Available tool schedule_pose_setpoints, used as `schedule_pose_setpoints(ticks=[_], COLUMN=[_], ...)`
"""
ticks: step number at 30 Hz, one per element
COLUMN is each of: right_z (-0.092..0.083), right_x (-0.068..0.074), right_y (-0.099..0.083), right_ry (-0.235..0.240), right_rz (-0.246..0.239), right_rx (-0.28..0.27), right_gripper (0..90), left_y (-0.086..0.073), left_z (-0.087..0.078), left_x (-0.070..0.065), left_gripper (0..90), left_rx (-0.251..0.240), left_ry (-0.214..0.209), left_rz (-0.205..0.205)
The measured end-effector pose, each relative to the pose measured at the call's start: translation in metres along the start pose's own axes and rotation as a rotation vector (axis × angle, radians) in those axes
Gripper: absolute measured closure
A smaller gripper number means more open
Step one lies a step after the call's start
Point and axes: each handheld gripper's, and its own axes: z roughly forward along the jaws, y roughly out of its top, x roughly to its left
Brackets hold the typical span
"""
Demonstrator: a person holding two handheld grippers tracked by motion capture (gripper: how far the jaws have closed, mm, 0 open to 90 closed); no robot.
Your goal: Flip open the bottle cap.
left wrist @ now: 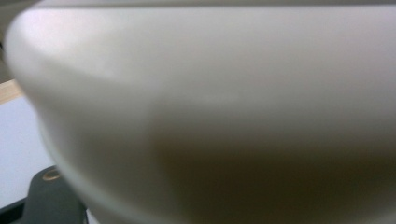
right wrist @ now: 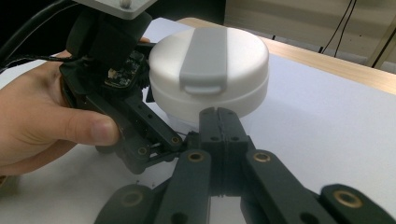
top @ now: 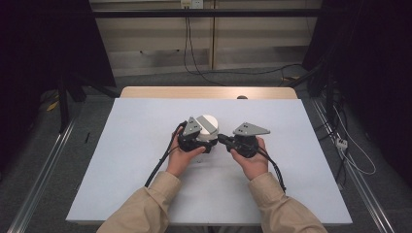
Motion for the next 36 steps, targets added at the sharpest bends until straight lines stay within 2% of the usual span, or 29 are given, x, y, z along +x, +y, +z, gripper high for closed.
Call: schedule_pose_setpoints(ticks=[13,16,36], right_z=[0.002,0.001,0.002], right_x=[0.004,0.004,0.002], right_y=[0.01,0.015,0.037], right_ry=[0.01,0.013,0.013], right_rz=[-0.014,-0.014,-0.035], right_rx=[-0.012,-0.029,-0.058], right_gripper=[90.0,90.0,90.0], left_y=[0.0,0.0,0.0], left_z=[0.0,0.0,0.0], left_x=[0.0,0.0,0.0], left_gripper=[18.0,18.0,18.1], left_rx=[-0.001,0.0,0.001], left_ry=[-0.001,-0.001,-0.002], left_rz=[-0.003,-0.002,-0.003])
